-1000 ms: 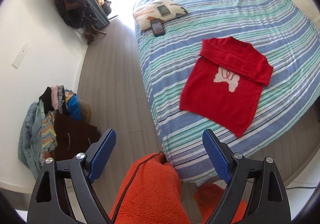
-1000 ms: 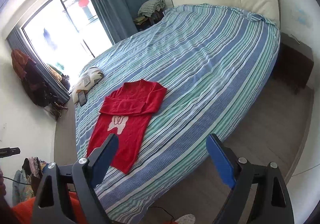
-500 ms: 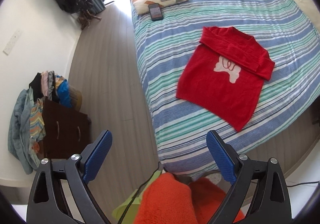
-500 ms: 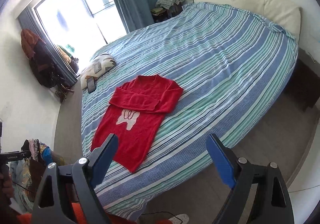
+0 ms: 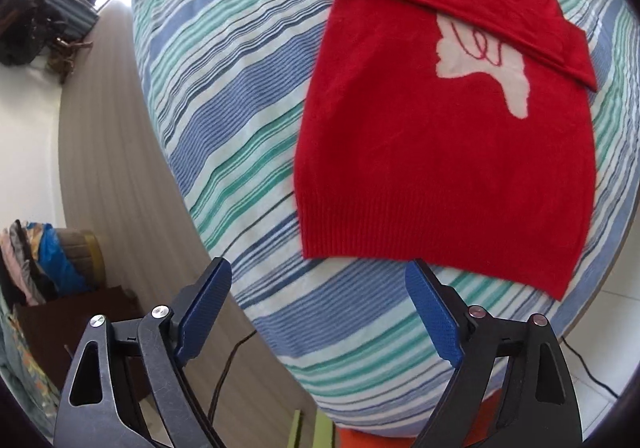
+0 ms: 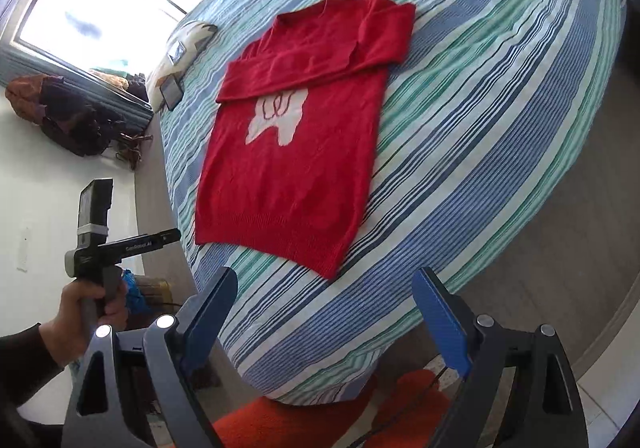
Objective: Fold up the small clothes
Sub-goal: 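Grasp the sweater hem with both tools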
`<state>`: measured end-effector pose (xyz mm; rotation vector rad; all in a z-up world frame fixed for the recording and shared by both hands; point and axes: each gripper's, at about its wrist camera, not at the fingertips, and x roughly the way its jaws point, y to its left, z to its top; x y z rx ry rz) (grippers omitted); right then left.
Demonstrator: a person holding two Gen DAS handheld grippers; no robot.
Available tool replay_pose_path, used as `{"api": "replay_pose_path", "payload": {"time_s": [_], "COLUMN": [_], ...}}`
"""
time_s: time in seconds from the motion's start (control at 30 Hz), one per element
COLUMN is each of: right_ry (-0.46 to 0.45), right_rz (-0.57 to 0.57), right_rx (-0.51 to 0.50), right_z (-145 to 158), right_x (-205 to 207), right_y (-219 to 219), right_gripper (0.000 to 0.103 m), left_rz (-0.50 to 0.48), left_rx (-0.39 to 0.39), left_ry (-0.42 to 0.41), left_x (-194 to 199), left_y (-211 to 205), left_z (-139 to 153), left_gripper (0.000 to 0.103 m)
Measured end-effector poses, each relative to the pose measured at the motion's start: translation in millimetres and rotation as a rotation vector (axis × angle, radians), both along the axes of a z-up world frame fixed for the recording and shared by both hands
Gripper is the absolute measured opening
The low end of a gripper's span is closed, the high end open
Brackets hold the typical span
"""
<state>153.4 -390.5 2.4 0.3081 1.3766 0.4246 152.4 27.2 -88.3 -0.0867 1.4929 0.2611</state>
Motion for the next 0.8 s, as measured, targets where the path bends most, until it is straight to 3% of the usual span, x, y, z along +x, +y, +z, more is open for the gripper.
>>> {"api": "replay_pose_path", "payload": {"time_s": [0.13,0.23,0.3,0.37,0.4,0.43,0.5,0.57,0.7,0.8], "right_ry": [0.115,0.219,0.269,0.316,0.338,0.358,0.355,0.327,0.250,0.172], "right_rz": [-0.067,-0.151,-0.179,-0.186,-0.201,-0.221,-0.259,-0.309,-0.409,-0.441], "right_rx": [0.027,0.020,0.056,0.094,0.089,0.097,0.096,0.130,0.236,0.291], "right_z": [-64,-110,-132,-147,-151,-154,-148,-128,-77,-50], "right_x": [12,17,18,19,20,21,22,26,49,90], "right_y": [31,44,52,62,65,65,62,56,39,31], "right_gripper": [0.088,0.081,0.074,0.046,0.033,0.010,0.010,0.010,0.010,0.010], "left_rz": [0.013,-0.035,-0.079,-0.094,-0.093,-0.099,-0.132,-0.125,-0.061,-0.012], "left_rx": [-0.009,-0.025,-0.057,-0.089,-0.100,-0.111,-0.098,-0.144,-0.258,-0.306], "left_ry": [0.003,0.036,0.062,0.076,0.083,0.101,0.115,0.090,-0.018,-0.100], "left_x": [20,26,25,25,26,28,33,37,58,106], "left_y": [28,31,27,23,22,20,12,12,28,36], "left_z": [-35,-56,-66,-74,-77,-78,-72,-53,7,45], "left_gripper": [0.090,0.082,0.068,0.052,0.034,0.002,0.002,0.002,0.002,0.002]}}
